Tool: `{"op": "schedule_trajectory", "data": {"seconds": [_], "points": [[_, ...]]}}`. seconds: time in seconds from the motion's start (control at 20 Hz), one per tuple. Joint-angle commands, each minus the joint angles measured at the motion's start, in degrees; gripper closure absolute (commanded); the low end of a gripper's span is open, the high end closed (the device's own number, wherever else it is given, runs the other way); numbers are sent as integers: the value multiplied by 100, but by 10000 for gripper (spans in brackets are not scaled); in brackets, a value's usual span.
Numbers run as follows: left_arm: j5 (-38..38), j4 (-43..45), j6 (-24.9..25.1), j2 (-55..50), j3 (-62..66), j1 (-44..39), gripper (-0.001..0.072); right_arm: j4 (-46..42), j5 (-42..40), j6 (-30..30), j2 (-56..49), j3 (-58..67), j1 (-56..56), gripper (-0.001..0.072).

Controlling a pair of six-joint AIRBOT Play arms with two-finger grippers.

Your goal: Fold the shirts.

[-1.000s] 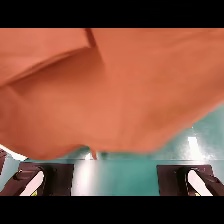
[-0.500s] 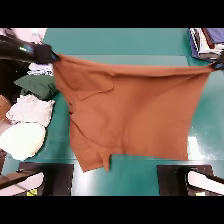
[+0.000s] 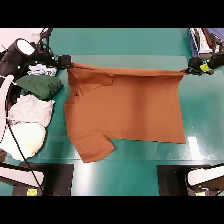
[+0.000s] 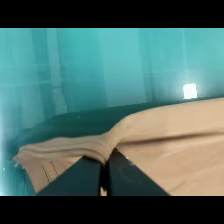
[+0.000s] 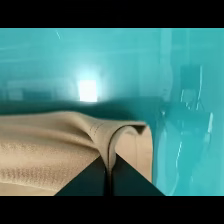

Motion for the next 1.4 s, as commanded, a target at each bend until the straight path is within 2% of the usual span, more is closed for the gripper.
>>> {"op": "schedule_trajectory", "data": {"seconds": [0.0,0.25,0.3,0.35,0.4,0.5,0.6,0.75,0.95,1.15,1.35], "points": [[-1010,328,13,-107,-31,35,687,-33,219,-168,22,-168,9,698],[-1172,428,-114,-107,-1191,35,683,-9,-369,-184,560,-1814,9,697],[-1196,428,-197,-107,-1351,35,557,39,-393,-184,597,-2022,9,688],[-1246,428,-199,-107,-1458,35,235,118,-374,-184,601,-2173,9,475],[-1390,435,-201,-105,-1478,35,220,214,-293,-181,603,-2258,9,260],[-1676,492,-273,131,-1510,46,230,225,20,-184,719,-2328,-33,258],[-1792,793,-461,833,-1952,46,230,118,116,-186,1182,-2566,-101,259],[-2046,929,-750,2326,-3423,26,229,127,57,-186,2144,-3174,-284,260],[-1808,820,-1222,3840,-5416,-363,229,177,-133,-186,2855,-3648,-457,260],[-1316,39,-1318,4035,-6511,-472,229,192,-144,-186,3058,-3654,-417,260],[-623,-634,-1005,4035,-6870,-472,229,186,-138,-186,3250,-3654,-422,260]]}}
